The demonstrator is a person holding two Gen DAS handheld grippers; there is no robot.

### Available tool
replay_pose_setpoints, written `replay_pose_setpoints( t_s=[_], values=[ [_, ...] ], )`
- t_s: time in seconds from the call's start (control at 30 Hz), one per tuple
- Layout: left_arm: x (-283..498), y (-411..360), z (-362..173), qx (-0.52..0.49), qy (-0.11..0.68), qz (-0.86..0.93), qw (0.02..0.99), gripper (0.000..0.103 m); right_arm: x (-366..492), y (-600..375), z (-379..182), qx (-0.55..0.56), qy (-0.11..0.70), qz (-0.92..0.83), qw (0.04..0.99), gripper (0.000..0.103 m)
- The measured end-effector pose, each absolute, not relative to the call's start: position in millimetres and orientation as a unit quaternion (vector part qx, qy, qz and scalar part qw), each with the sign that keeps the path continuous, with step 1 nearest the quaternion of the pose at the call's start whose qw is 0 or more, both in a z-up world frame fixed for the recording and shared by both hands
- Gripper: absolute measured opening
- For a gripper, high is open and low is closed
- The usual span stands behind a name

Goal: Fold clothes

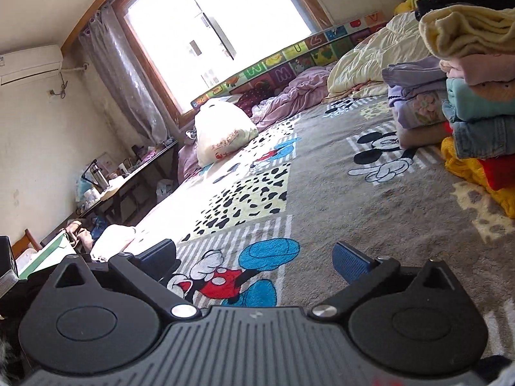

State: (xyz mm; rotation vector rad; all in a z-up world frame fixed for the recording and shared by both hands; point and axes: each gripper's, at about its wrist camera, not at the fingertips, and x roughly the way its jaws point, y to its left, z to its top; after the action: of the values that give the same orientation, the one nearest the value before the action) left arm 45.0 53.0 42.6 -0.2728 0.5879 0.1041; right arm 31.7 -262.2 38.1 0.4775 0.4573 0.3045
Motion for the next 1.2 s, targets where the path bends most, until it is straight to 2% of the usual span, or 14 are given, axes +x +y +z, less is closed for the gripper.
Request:
replay_pose_setpoints(
  t_s=[0.23,0.43,0.7,1.2],
  values=[
    [27.3,46.0,24.2,-0.063,0.286,0.024,0.956,0.103,20.1,-209.4,49.5,0.159,0.283,0.112,0.939,0.103],
    [19.4,39.8,28.1,-0.087,0.27,0.0,0.959,0.103,12.0,-207.2,48.4,0.126,0.283,0.08,0.948,0.103],
    [13.9,24.7,35.4,-0.055,0.26,-0.001,0.964,0.103,8.9,-201.7,38.9,0.07,0.277,0.066,0.956,0.103],
    [6.6,16.4,40.6,-0.033,0.248,0.006,0.968,0.103,-0.3,-193.8,37.8,0.049,0.264,0.081,0.96,0.103]
  ],
)
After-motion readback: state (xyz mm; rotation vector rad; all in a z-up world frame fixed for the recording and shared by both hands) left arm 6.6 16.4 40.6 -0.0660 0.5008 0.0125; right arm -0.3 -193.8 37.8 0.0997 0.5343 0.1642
